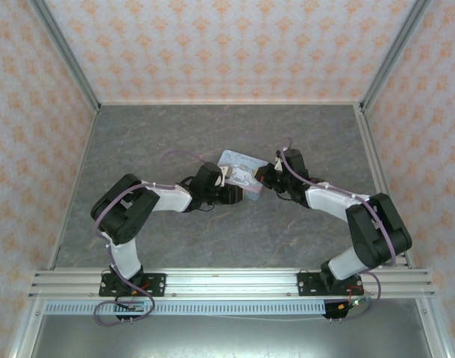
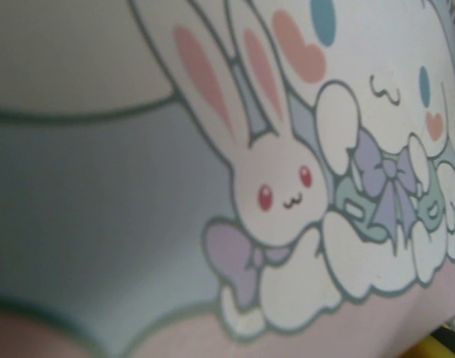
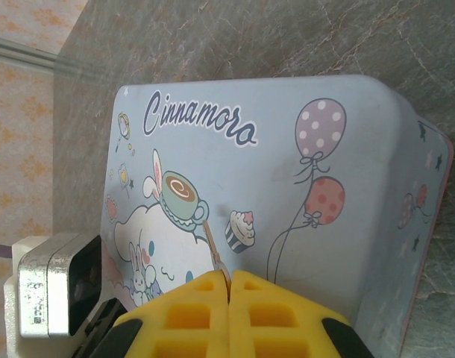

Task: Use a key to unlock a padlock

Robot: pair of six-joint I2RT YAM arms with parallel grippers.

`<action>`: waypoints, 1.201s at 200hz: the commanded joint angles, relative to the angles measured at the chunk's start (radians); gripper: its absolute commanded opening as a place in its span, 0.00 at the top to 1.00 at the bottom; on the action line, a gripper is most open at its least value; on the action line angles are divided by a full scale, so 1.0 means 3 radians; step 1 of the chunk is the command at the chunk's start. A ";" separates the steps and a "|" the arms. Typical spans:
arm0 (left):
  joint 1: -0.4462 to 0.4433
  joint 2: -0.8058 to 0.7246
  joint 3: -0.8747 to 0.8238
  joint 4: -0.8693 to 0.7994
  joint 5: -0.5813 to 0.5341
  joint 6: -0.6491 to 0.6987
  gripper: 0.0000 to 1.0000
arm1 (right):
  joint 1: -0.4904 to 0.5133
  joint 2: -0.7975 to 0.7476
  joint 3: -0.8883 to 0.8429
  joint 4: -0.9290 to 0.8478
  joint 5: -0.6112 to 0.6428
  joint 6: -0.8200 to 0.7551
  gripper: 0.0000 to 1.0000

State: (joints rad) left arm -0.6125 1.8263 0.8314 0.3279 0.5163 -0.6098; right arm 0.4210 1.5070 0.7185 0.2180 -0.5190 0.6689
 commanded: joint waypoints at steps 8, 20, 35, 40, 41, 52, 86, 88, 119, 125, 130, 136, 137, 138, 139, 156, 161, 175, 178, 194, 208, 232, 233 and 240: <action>-0.0004 0.0123 0.0106 0.0092 -0.0109 -0.0156 0.55 | 0.0043 -0.0038 -0.0109 -0.0038 0.0131 0.0060 1.00; -0.0002 0.0144 0.0123 0.0131 -0.0133 -0.0223 0.56 | 0.0041 -0.0049 -0.0124 -0.0036 0.0156 0.0091 1.00; -0.0004 0.0155 0.0108 0.0191 -0.0188 -0.0328 0.56 | 0.0047 -0.0058 -0.0145 -0.0036 0.0178 0.0138 1.00; -0.0003 0.0156 0.0099 0.0215 -0.0209 -0.0370 0.56 | 0.0050 -0.0059 -0.0150 -0.0038 0.0182 0.0148 1.00; -0.0004 0.0156 0.0095 0.0221 -0.0216 -0.0381 0.56 | 0.0049 -0.0059 -0.0150 -0.0040 0.0184 0.0151 1.00; -0.0002 0.0151 0.0065 0.0281 -0.0268 -0.0462 0.56 | 0.0059 -0.0066 -0.0165 -0.0042 0.0201 0.0178 1.00; -0.0012 0.0138 0.0005 0.0385 -0.0428 -0.0599 0.57 | 0.0078 -0.0054 -0.0187 -0.0037 0.0222 0.0209 1.00; -0.0014 0.0136 0.0008 0.0382 -0.0434 -0.0600 0.57 | 0.0078 -0.0055 -0.0186 -0.0036 0.0224 0.0205 1.00; -0.0017 0.0150 0.0025 0.0379 -0.0479 -0.0635 0.58 | 0.0081 -0.0069 -0.0191 -0.0026 0.0219 0.0211 1.00; -0.0019 0.0155 0.0030 0.0380 -0.0484 -0.0641 0.58 | 0.0081 -0.0069 -0.0189 -0.0024 0.0221 0.0210 1.00; -0.0023 0.0164 0.0035 0.0380 -0.0491 -0.0647 0.58 | 0.0083 -0.0072 -0.0191 -0.0024 0.0214 0.0211 1.00; -0.0024 0.0175 0.0043 0.0389 -0.0501 -0.0662 0.58 | 0.0088 -0.0074 -0.0191 -0.0026 0.0213 0.0213 1.00; -0.0022 0.0178 0.0042 0.0389 -0.0503 -0.0667 0.58 | 0.0089 -0.0074 -0.0191 -0.0026 0.0215 0.0211 1.00; -0.0023 0.0180 0.0041 0.0392 -0.0501 -0.0670 0.58 | 0.0087 -0.0074 -0.0191 -0.0026 0.0216 0.0210 1.00; -0.0024 0.0183 0.0044 0.0396 -0.0500 -0.0673 0.58 | 0.0088 -0.0074 -0.0191 -0.0026 0.0216 0.0212 1.00; -0.0024 0.0215 0.0054 0.0450 -0.0508 -0.0713 0.58 | 0.0088 -0.0079 -0.0201 -0.0026 0.0216 0.0214 1.00; -0.0024 0.0224 0.0061 0.0460 -0.0512 -0.0716 0.59 | 0.0091 -0.0084 -0.0206 -0.0021 0.0218 0.0214 1.00; -0.0024 0.0245 0.0077 0.0467 -0.0518 -0.0713 0.62 | 0.0095 -0.0093 -0.0219 -0.0019 0.0222 0.0220 1.00; -0.0024 0.0247 0.0082 0.0467 -0.0520 -0.0704 0.62 | 0.0092 -0.0099 -0.0220 -0.0016 0.0224 0.0220 1.00; -0.0021 0.0248 0.0092 0.0467 -0.0537 -0.0678 0.65 | 0.0091 -0.0104 -0.0217 -0.0016 0.0217 0.0222 1.00; -0.0024 0.0239 0.0092 0.0464 -0.0549 -0.0659 0.66 | 0.0094 -0.0121 -0.0215 -0.0011 0.0222 0.0220 1.00; -0.0024 0.0208 0.0078 0.0466 -0.0550 -0.0618 0.67 | 0.0091 -0.0186 -0.0222 -0.0021 0.0236 0.0199 1.00; -0.0024 0.0205 0.0077 0.0466 -0.0550 -0.0620 0.67 | 0.0093 -0.0189 -0.0224 -0.0021 0.0239 0.0199 1.00; -0.0024 0.0188 0.0076 0.0467 -0.0560 -0.0607 0.67 | 0.0095 -0.0218 -0.0227 -0.0030 0.0247 0.0183 1.00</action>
State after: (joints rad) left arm -0.6182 1.8706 0.8410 0.4236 0.4046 -0.8135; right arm 0.4400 1.4784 0.6773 0.2569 -0.4694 0.7303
